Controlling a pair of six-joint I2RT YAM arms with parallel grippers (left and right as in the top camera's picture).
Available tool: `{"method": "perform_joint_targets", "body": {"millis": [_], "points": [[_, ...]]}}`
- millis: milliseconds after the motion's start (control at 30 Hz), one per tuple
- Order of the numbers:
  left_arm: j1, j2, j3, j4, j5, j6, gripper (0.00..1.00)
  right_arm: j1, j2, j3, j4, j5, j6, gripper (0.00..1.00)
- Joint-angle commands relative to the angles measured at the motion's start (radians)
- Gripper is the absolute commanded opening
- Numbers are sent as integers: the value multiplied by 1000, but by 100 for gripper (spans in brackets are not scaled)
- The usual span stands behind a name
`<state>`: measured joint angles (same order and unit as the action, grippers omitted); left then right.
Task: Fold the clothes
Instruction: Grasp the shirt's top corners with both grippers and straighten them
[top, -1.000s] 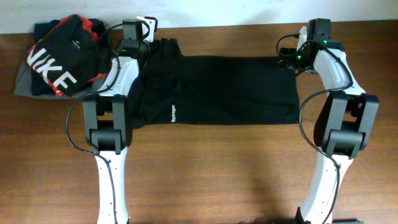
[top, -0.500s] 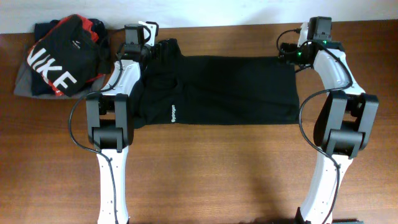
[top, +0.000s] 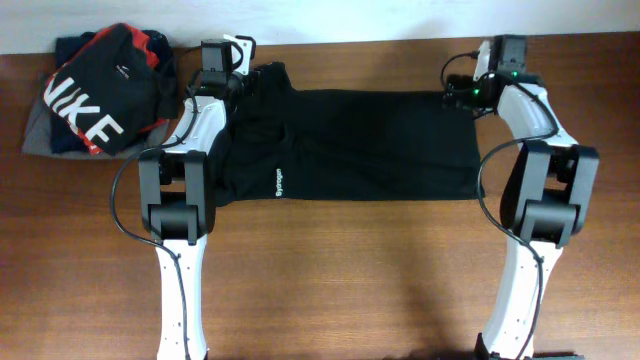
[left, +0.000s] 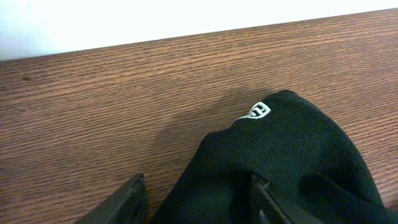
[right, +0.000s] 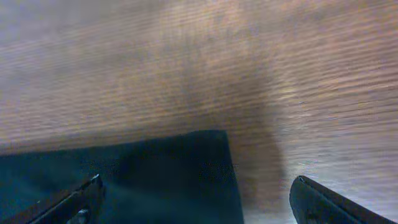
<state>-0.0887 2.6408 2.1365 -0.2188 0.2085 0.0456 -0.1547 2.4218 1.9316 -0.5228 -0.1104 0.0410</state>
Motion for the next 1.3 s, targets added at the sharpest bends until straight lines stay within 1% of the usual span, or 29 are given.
{"method": "perform_joint_targets", "body": {"millis": [0,133,167,233,300,333,367,400,533,600,667,700,767,800,833,867,967,1033,1200,1267], "points": [[-5,12,12,-8,-3,5,50,-3,37,2,27,-20,-7,99],[-5,12,12,-15,-3,5,46,-3,51,2,57,-20,-7,100],[-5,12,12,-15,-4,5,47,-3,53,2,63,-20,-7,100],[-5,12,12,-14,-4,5,48,-3,55,2,69,-20,-7,96],[-5,12,12,-12,-4,5,48,-3,55,2,74,-20,-7,88],[-5,12,12,-11,-4,5,47,-3,55,2,75,-20,-7,84],[-5,12,12,-9,-4,5,44,-3,55,2,76,-20,-7,77],[-5,12,12,-8,-4,5,44,-3,55,2,76,-20,-6,74],[-5,12,12,-5,-3,5,44,-3,55,2,71,-19,1,73],[-5,12,12,-5,-3,5,45,-3,55,2,71,-15,1,64],[-5,12,12,-5,-3,5,44,-3,55,2,71,-9,1,49],[-5,12,12,-5,-4,5,37,-3,55,2,70,-9,3,43],[-5,12,12,4,-4,5,15,-3,55,2,71,-8,29,35],[-5,12,12,8,-4,5,12,-3,55,2,71,-8,43,33],[-5,12,12,10,-4,5,9,-3,55,2,72,-8,45,30],[-5,12,12,14,-3,5,8,-3,55,2,74,-8,45,25],[-5,12,12,28,-4,5,3,-4,55,3,74,-8,45,16],[-5,12,12,29,-4,5,0,-4,53,4,74,-8,46,13],[0,12,12,29,-3,5,0,-4,52,14,74,6,50,6],[0,11,13,33,-3,5,0,-4,51,19,66,61,91,4]]}}
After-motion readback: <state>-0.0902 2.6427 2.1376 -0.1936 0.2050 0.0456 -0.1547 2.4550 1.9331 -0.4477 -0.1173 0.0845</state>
